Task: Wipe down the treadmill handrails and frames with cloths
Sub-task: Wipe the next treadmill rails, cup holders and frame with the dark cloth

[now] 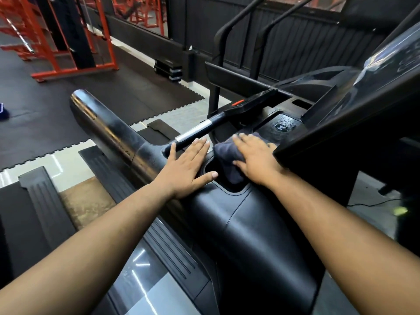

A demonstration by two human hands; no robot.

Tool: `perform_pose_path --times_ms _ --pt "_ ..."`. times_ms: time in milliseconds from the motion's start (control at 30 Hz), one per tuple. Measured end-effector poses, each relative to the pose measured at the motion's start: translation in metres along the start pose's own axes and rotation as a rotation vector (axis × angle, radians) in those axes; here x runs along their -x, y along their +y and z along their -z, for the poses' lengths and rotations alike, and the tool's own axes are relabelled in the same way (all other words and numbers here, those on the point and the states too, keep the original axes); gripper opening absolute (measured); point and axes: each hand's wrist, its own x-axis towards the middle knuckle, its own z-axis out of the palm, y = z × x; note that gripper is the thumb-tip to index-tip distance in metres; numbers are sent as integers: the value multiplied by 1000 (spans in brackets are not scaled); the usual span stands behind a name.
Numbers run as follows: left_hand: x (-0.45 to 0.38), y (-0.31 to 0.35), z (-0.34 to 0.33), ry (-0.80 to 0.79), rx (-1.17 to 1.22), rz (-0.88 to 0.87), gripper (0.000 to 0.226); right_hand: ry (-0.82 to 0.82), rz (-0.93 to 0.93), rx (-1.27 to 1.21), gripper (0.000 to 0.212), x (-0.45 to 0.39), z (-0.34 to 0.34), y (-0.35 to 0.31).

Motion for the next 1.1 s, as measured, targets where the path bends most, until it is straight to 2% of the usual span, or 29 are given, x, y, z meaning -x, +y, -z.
perform_pose_path --times_ms 67,100,200,300,467,600,700,800,900,967,1000,1067,1100 --pt "-5 0 2 -23 -23 -1 104 -6 -145 -40 76 -10 4 -5" --pt "-7 1 3 -30 -20 -1 107 -5 -139 -21 74 -14 5 -16" --pt "-6 1 1 31 49 -11 106 -40 94 -42 67 -5 5 -37" --pt "-2 -1 -2 100 73 -22 102 -160 252 13 65 24 12 -19" --pt "-3 -1 -1 106 86 -30 102 -134 203 176 49 42 10 -32" --pt "-2 -1 -2 106 80 -15 100 -318 219 231 34 13 12 -56" --pt "0 -2 -2 112 78 -6 99 -397 315 194 27 17 22 -45" --pt "0 -1 -1 116 70 -14 100 -309 317 77 25 37 39 -24" --pt "-3 -2 -1 109 76 -28 99 4 218 -175 24 71 40 -20" --pt "-3 -2 -2 114 79 -47 99 150 141 -286 31 99 37 -24" --pt "-2 -3 -2 121 83 -54 98 128 102 -281 42 109 33 -27" --pt "-2 -2 -2 125 100 -67 96 -83 32 -156 75 108 31 -28" --pt "-2 -1 -1 120 113 -67 96 -196 13 -93 84 98 33 -30"
